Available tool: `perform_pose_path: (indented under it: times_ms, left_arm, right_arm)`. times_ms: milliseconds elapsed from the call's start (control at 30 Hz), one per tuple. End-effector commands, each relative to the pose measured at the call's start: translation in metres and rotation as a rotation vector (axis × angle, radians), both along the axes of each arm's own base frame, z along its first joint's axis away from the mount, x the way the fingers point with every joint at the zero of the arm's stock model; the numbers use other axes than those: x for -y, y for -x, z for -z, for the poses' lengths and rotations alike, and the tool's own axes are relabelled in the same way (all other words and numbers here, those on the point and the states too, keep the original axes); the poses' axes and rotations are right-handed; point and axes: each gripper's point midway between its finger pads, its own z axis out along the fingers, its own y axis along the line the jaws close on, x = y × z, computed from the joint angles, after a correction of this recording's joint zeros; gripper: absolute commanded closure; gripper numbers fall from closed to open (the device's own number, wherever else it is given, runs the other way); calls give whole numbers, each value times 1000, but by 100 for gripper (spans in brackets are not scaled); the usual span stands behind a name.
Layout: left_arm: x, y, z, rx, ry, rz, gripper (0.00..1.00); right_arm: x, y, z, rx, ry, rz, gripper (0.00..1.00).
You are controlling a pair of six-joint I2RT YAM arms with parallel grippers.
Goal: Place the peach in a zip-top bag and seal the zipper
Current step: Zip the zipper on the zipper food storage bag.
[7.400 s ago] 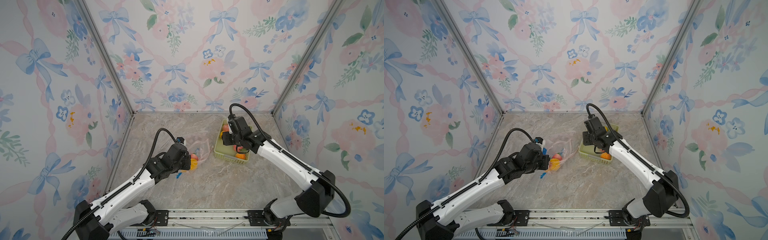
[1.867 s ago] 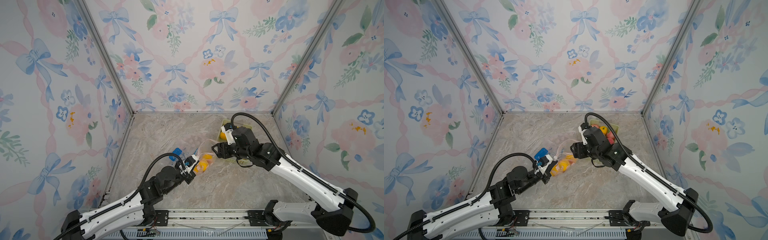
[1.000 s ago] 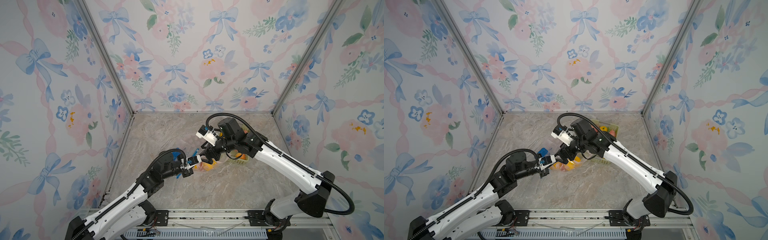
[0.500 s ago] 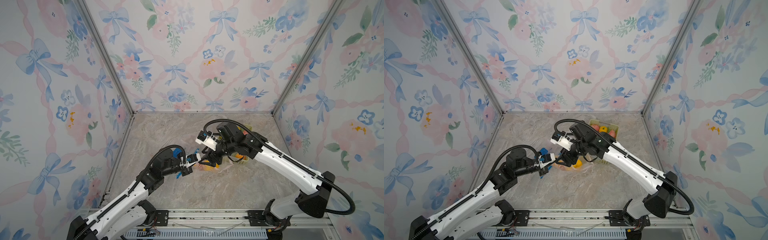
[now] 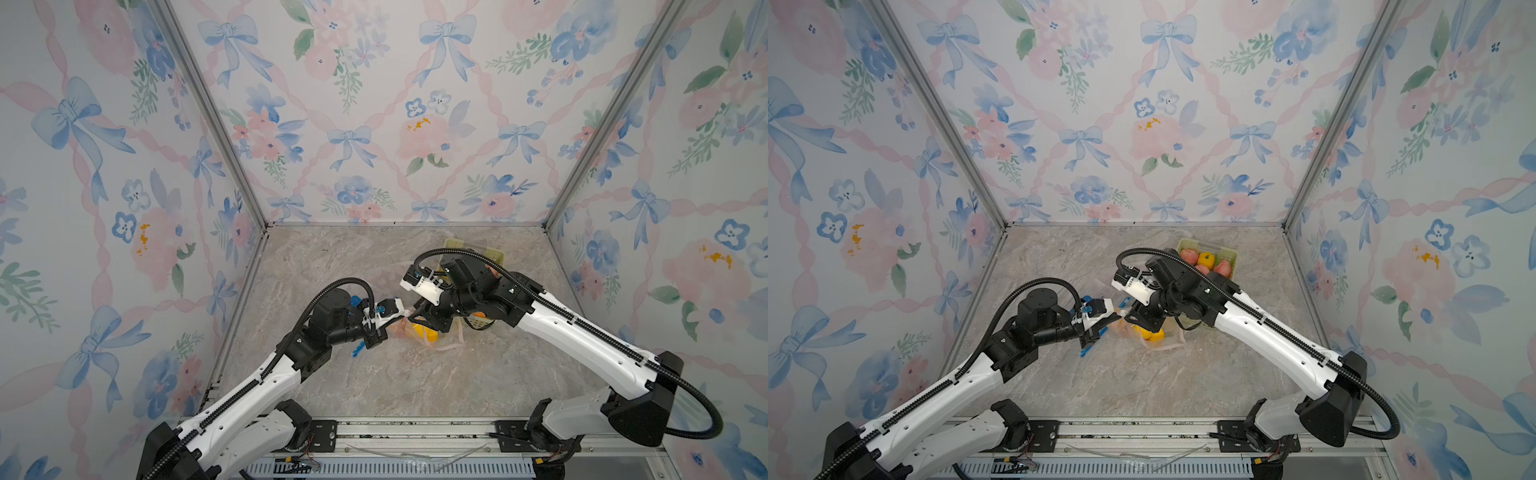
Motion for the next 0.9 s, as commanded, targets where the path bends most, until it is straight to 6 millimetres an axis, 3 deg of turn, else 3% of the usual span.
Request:
perform_pose_path:
  times_ms: [0,100,233,267,333,467,500,667,867]
  left_arm:
    - [1,-1,-12,-24,31,-3,100]
    - [0,-3,-13,-33,36,-15,100]
    - [-6,-8,-9,-48,45,-45,97]
    - [-7,-9,-8,-49,49,-51,89]
    - [-12,-11,-4,-52,59,-61,58]
    - [-21,-14,7,-38,83,-77,27]
    - [-22,-15,10,-31,92,-75,23]
    - [-21,-16,8,-16,117,-60,23]
    - [-15,-13,-3,-33,140,-20,32]
  right_arm:
    - [5,-6,-4,59,2,50,72]
    - [4,-5,-5,59,-15,46,86]
    - [3,-5,-6,40,-44,44,98]
    - [4,-6,-5,32,-51,48,99]
    - [5,-9,-4,19,-64,55,100]
    - [5,-10,-10,-2,-105,49,100]
    - [5,-10,-12,-7,-115,45,100]
    - [4,-6,-18,-31,-159,15,100]
    - [0,-7,-23,-36,-198,11,100]
